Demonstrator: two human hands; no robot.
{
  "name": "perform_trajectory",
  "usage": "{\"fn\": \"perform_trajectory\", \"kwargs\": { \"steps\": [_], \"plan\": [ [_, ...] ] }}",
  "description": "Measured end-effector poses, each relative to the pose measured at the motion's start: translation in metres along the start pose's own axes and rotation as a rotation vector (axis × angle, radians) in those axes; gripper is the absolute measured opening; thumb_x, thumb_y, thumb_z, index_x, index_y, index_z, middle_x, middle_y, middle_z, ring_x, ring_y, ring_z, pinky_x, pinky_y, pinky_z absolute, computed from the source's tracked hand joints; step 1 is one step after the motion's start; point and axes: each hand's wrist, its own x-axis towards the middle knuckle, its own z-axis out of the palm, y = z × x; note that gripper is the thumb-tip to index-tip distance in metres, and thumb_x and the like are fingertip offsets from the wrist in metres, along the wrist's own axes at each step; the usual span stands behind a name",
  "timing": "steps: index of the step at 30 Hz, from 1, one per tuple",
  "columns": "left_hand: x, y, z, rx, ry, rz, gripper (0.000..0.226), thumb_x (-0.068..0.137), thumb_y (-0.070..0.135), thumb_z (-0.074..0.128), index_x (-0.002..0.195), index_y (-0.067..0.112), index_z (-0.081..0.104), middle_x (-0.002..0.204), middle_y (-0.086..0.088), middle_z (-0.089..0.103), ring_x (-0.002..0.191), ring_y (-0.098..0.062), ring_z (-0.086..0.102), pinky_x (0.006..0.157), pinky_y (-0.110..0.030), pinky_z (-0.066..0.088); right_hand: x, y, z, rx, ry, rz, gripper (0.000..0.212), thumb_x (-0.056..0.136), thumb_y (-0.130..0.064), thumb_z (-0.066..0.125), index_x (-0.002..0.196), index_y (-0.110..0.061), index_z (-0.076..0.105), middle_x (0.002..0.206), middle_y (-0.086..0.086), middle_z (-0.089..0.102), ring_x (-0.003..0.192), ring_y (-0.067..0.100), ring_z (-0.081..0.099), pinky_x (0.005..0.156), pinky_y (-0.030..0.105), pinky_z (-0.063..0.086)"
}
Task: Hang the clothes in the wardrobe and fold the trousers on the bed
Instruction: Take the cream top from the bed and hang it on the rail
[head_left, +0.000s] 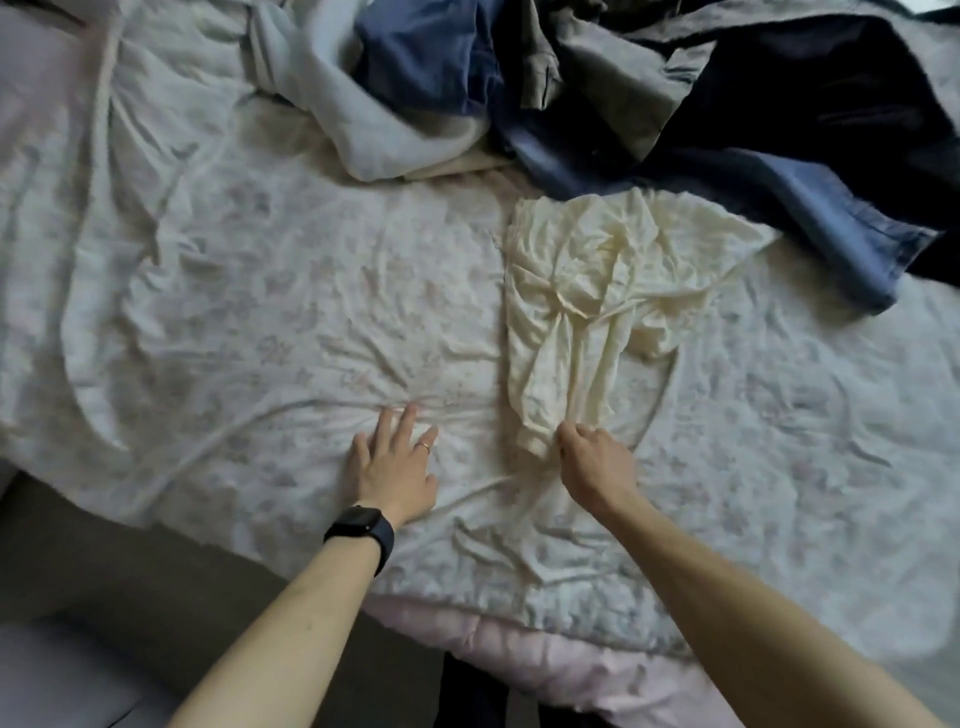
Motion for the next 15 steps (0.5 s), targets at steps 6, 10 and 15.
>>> {"fn": "perform_trajectory", "kwargs": {
  "steps": [6, 10, 15],
  "plan": [
    [-0.047, 0.016, -0.034, -0.561, 0.064, 0.07, 0.068, 0.097, 0.043, 0.056, 0.157, 0.03, 0.027, 0.162, 0.003, 0.025, 0.148, -0.02, 0.027, 0.115, -0.035, 0.026, -0.045, -0.009, -0.072, 0.564, 0.063, -0.071, 0.015, 0.099, -0.024, 0.057, 0.103, -0.011, 0.064, 0.089, 0.007, 0.064, 0.078, 0.026, 0.058, 0.065, 0.032, 0.035],
    [-0.088, 0.045, -0.126, -0.778, 0.308, 0.245, 0.098, 0.077, 0.057, 0.074, 0.154, 0.054, 0.014, 0.157, 0.017, 0.026, 0.137, -0.002, 0.032, 0.109, -0.025, 0.035, -0.071, -0.013, -0.188, 0.591, 0.024, -0.261, 0.013, 0.099, -0.022, 0.06, 0.096, -0.01, 0.064, 0.079, 0.004, 0.067, 0.07, 0.022, 0.059, 0.064, 0.036, 0.042],
    [-0.149, 0.067, -0.242, -0.68, 0.499, 0.398, 0.059, 0.076, 0.063, 0.074, 0.131, 0.054, 0.054, 0.145, 0.019, 0.045, 0.129, -0.003, 0.044, 0.105, -0.026, 0.039, -0.096, -0.014, -0.328, 0.679, -0.038, -0.44, 0.011, 0.099, -0.023, 0.063, 0.091, -0.015, 0.065, 0.08, -0.004, 0.061, 0.072, 0.008, 0.053, 0.07, 0.027, 0.043]
  ]
}}
